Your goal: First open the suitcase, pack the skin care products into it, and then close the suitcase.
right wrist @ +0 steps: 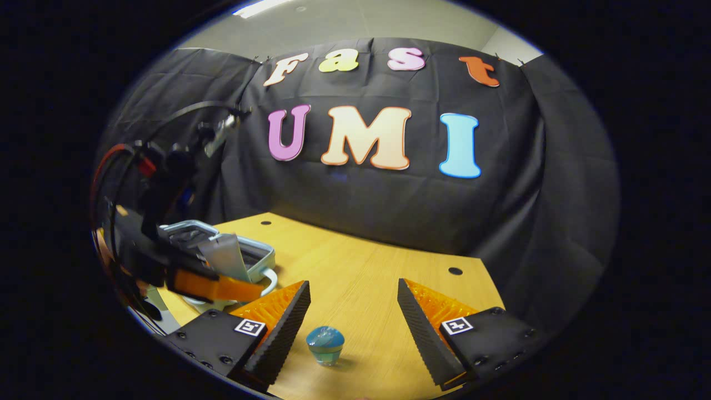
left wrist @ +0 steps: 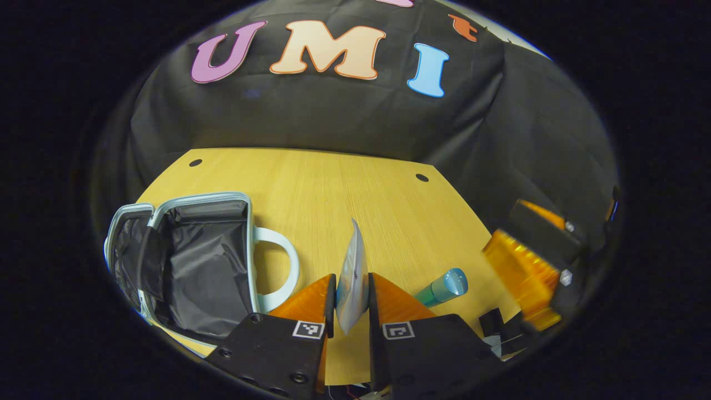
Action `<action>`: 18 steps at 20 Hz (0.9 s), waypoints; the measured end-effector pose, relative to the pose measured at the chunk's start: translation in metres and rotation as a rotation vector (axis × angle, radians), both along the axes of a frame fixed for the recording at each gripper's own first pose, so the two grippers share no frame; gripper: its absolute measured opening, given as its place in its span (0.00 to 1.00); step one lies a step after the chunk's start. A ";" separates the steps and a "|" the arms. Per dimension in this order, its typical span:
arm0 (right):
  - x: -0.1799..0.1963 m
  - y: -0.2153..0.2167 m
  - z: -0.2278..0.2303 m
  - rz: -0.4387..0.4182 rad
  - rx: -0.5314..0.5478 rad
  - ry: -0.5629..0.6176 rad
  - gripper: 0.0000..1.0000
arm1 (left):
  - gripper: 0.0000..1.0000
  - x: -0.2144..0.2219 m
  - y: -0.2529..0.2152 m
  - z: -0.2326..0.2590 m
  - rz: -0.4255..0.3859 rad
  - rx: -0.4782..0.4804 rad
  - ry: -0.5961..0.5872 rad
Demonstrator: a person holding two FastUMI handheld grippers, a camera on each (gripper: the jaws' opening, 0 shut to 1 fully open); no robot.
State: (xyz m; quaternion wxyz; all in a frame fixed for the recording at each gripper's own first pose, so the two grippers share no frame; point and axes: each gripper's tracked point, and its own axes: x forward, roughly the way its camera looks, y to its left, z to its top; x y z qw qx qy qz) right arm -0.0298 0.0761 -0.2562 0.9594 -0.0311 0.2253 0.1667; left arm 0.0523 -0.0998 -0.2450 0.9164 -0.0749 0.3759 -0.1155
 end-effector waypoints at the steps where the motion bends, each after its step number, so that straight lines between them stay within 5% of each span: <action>1: -0.004 0.003 -0.012 0.011 -0.006 0.023 0.99 | 0.23 -0.002 0.005 0.003 0.004 0.004 -0.003; 11: -0.043 0.012 -0.104 0.083 -0.082 0.180 0.95 | 0.23 -0.015 0.041 0.026 0.104 0.040 -0.022; 15: -0.059 0.019 -0.124 0.138 -0.069 0.245 0.77 | 0.23 -0.021 0.052 0.030 0.147 0.061 -0.025; 16: -0.058 0.019 -0.123 0.140 -0.064 0.241 0.61 | 0.24 -0.022 0.054 0.030 0.159 0.064 -0.023; 18: -0.058 0.020 -0.124 0.152 -0.041 0.260 0.53 | 0.24 -0.024 0.058 0.029 0.183 0.074 -0.019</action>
